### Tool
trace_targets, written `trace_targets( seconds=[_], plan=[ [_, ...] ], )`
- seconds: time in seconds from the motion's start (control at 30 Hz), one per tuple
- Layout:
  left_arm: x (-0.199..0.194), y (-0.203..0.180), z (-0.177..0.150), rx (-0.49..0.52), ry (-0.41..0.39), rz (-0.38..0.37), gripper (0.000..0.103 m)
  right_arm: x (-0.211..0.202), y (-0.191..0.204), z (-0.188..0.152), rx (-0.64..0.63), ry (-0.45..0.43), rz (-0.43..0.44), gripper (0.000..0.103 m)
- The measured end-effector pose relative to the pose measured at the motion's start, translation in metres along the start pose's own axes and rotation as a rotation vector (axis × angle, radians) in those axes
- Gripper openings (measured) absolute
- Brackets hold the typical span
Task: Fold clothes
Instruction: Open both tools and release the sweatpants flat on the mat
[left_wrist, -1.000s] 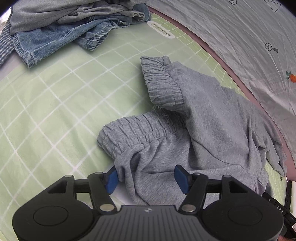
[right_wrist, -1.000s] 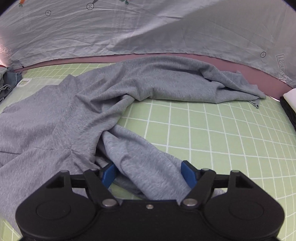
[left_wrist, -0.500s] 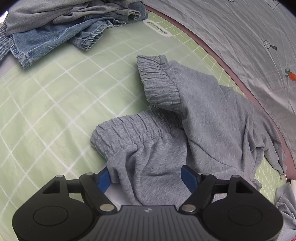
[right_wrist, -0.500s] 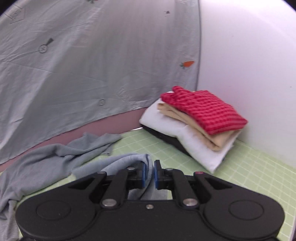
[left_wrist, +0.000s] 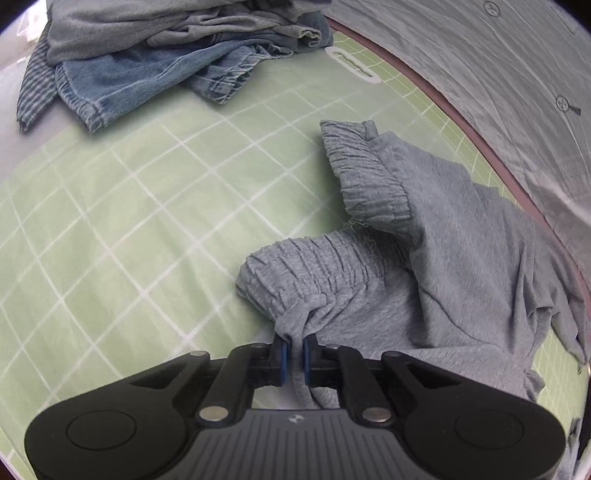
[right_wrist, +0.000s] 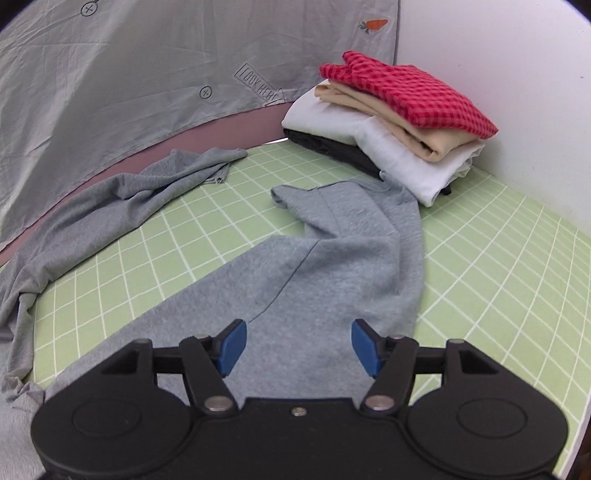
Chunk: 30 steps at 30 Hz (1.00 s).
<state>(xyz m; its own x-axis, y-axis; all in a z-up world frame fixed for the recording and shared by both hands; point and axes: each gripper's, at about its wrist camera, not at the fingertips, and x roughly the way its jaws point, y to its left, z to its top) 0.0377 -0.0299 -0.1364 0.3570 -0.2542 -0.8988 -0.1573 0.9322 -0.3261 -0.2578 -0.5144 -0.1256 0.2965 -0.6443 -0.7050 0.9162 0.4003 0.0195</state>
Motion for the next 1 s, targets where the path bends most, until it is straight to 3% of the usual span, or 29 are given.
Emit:
trace_targets(
  seconds=[0.27, 0.37, 0.43, 0.5, 0.63, 0.8, 1.0],
  plan=[
    [-0.033, 0.052, 0.023, -0.103, -0.140, 0.173, 0.007, -0.007, 0.012, -0.008, -0.027, 0.024, 0.077, 0.064],
    [-0.045, 0.069, 0.027, -0.152, -0.158, 0.172, 0.010, -0.008, 0.011, -0.011, -0.039, 0.038, 0.083, 0.064],
    [-0.053, 0.077, 0.028, -0.177, -0.172, 0.162, 0.018, -0.009, 0.008, -0.014, -0.035, 0.050, 0.087, 0.064],
    [-0.059, 0.068, 0.022, -0.140, -0.181, 0.176, 0.024, -0.011, 0.004, -0.017, -0.024, 0.057, 0.086, 0.064],
    [-0.064, 0.041, 0.004, -0.045, -0.194, 0.223, 0.049, -0.017, -0.009, -0.021, -0.023, 0.067, 0.097, 0.064],
    [-0.072, 0.002, -0.025, 0.043, -0.203, 0.217, 0.065, -0.024, -0.030, -0.021, -0.065, 0.080, 0.124, 0.064],
    [-0.069, -0.048, -0.064, 0.132, -0.186, 0.202, 0.075, -0.020, -0.055, -0.010, -0.162, 0.083, 0.162, 0.064]
  ],
)
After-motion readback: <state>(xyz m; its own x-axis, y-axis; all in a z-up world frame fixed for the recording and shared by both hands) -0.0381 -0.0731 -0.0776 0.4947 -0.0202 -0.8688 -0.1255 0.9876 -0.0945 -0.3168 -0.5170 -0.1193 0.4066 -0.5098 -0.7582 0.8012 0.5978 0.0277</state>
